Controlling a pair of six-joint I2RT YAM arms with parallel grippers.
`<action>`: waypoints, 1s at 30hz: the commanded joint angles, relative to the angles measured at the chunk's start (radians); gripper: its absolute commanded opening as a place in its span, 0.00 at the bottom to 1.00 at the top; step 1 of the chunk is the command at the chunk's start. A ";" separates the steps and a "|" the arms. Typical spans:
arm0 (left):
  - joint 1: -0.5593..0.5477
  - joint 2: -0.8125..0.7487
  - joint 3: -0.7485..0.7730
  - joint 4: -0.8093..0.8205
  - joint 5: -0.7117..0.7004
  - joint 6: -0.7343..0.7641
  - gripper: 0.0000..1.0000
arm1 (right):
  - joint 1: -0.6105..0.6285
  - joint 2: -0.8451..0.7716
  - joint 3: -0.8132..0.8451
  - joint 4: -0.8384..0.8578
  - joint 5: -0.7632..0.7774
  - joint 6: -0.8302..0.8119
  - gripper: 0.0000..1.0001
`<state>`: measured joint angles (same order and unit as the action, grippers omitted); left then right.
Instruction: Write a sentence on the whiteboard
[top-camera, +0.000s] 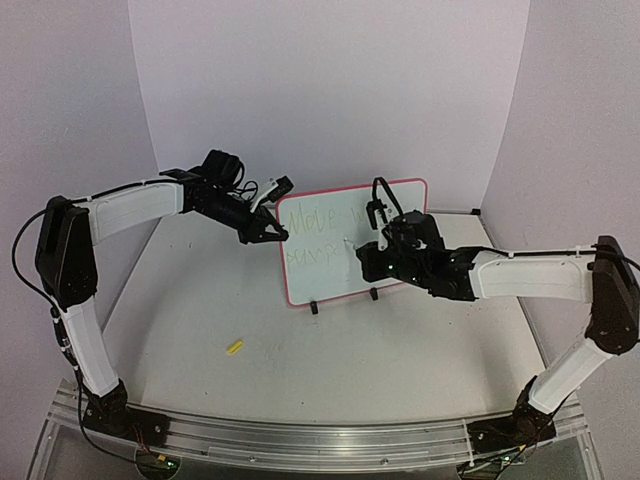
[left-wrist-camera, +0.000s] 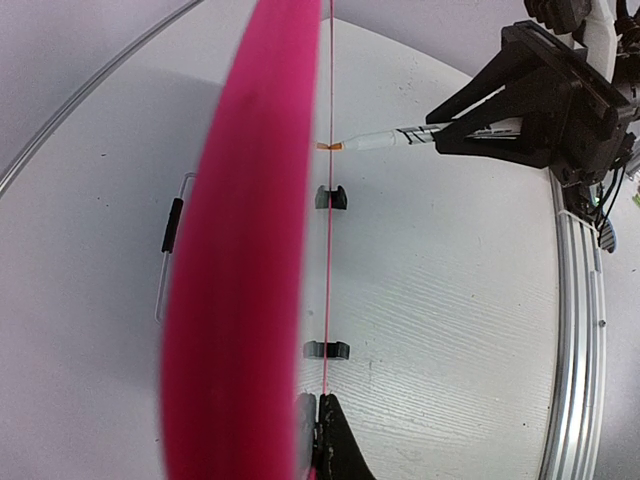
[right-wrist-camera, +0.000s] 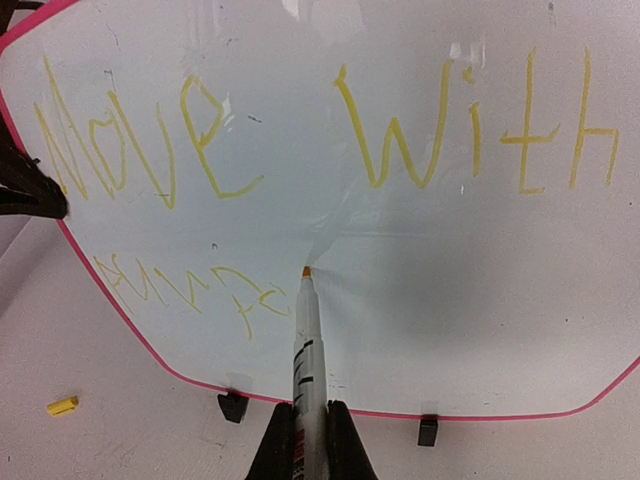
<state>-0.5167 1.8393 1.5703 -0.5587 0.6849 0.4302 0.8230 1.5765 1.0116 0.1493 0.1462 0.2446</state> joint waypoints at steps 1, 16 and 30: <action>-0.001 -0.001 -0.019 -0.036 -0.119 0.075 0.00 | -0.003 0.029 0.037 0.012 -0.009 -0.003 0.00; -0.002 -0.005 -0.019 -0.036 -0.118 0.075 0.00 | -0.005 0.018 0.011 -0.034 0.054 0.027 0.00; -0.002 -0.009 -0.019 -0.036 -0.118 0.076 0.00 | -0.004 0.030 0.009 -0.063 0.050 0.039 0.00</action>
<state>-0.5177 1.8391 1.5703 -0.5587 0.6849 0.4297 0.8230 1.5990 1.0142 0.0908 0.1753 0.2703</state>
